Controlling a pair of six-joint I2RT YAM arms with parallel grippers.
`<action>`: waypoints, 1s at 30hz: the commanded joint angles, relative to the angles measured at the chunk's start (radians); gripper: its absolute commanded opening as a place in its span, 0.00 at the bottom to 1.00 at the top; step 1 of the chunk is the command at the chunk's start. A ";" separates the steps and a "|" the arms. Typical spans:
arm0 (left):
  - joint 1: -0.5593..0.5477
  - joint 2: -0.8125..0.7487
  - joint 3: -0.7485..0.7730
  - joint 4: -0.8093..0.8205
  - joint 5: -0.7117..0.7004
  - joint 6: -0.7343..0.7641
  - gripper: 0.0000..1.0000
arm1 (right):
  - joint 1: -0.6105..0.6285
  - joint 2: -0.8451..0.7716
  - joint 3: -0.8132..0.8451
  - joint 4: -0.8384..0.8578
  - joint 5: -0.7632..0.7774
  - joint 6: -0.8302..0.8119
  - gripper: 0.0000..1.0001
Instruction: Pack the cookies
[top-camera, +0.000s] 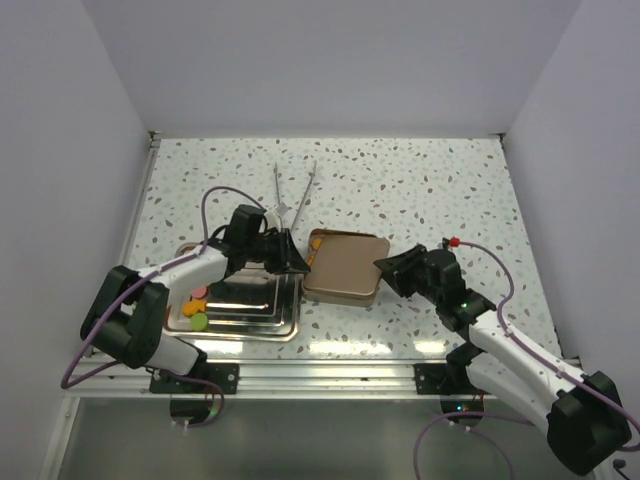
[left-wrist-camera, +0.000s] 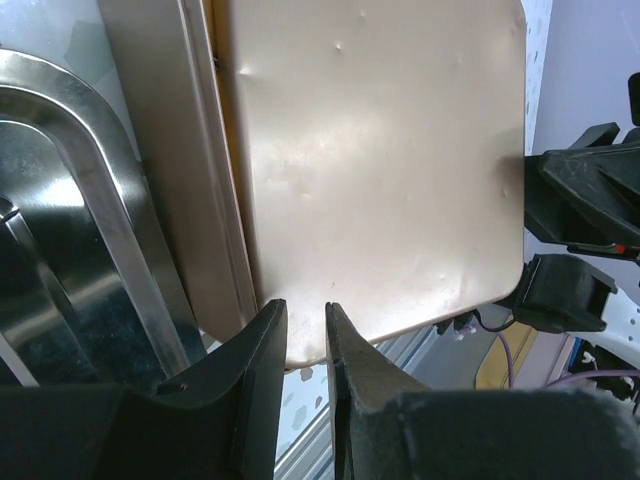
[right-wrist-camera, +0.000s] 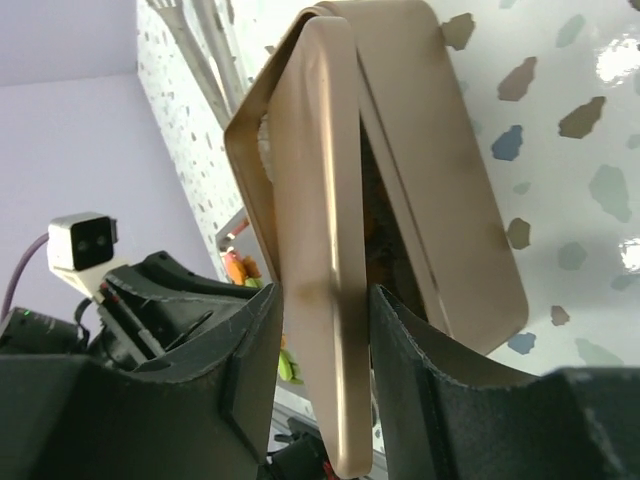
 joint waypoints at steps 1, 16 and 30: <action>0.007 -0.048 -0.007 -0.006 -0.012 -0.001 0.27 | -0.001 0.014 0.037 -0.018 0.006 -0.028 0.43; 0.007 -0.047 -0.005 -0.031 -0.021 -0.001 0.25 | -0.002 0.020 0.093 -0.174 0.024 -0.094 0.34; 0.007 -0.037 0.009 -0.055 -0.023 0.011 0.23 | -0.004 0.077 0.099 -0.199 0.017 -0.094 0.26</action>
